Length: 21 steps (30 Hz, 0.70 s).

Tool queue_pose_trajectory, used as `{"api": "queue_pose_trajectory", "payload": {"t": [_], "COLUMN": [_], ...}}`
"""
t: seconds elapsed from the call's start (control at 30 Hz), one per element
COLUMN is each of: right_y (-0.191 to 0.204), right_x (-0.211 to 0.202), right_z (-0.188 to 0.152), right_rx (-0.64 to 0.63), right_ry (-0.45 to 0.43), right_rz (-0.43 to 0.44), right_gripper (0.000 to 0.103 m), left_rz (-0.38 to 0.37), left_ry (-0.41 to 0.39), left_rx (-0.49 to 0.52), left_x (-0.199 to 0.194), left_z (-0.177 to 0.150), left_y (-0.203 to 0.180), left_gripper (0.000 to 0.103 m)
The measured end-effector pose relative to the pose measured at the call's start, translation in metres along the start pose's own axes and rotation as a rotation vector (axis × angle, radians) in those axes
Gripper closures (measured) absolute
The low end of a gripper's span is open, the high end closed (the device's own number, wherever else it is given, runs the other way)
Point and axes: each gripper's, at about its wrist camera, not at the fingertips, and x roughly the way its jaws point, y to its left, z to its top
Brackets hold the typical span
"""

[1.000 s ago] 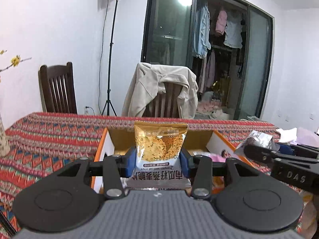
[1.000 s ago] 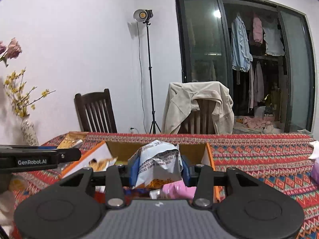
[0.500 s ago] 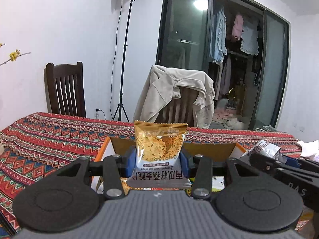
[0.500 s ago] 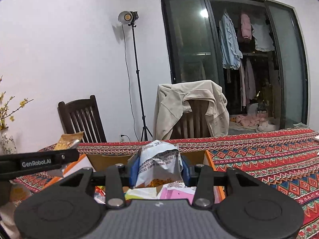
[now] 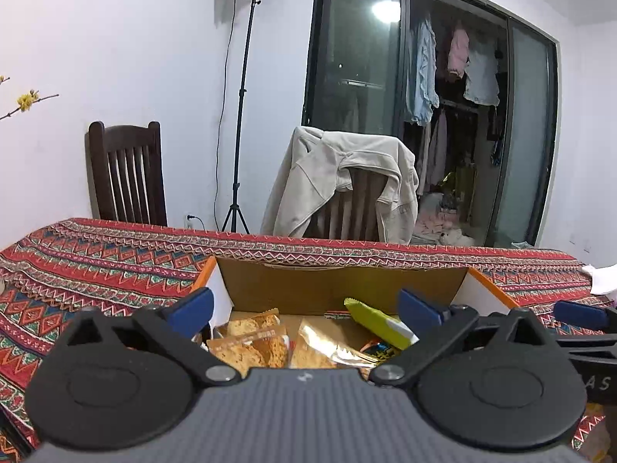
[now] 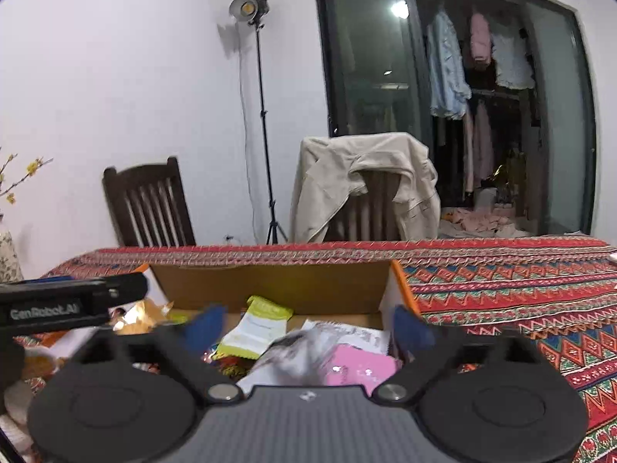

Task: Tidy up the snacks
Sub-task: 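Open both grippers to drop the packets into the box, then move both grippers back toward the snacks beside the box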

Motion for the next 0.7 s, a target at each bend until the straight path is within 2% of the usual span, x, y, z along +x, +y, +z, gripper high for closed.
{"api": "queue_pose_trajectory", "payload": {"t": [0.4, 0.7], "right_y": [-0.006, 0.001], "right_x": [-0.008, -0.043], "right_z": [0.001, 0.024], "right_rx": [0.032, 0.015], "right_ry": [-0.007, -0.015], "right_rz": [-0.037, -0.054], "right_gripper": [0.001, 0.001], "left_rz": [0.044, 0.045], "left_ry": [0.010, 0.008], "left_rx": [-0.025, -0.042], "left_x": [-0.005, -0.037], "left_z": [0.006, 0.029], "left_y": [0.002, -0.005], "left_gripper": [0.000, 0.000]}}
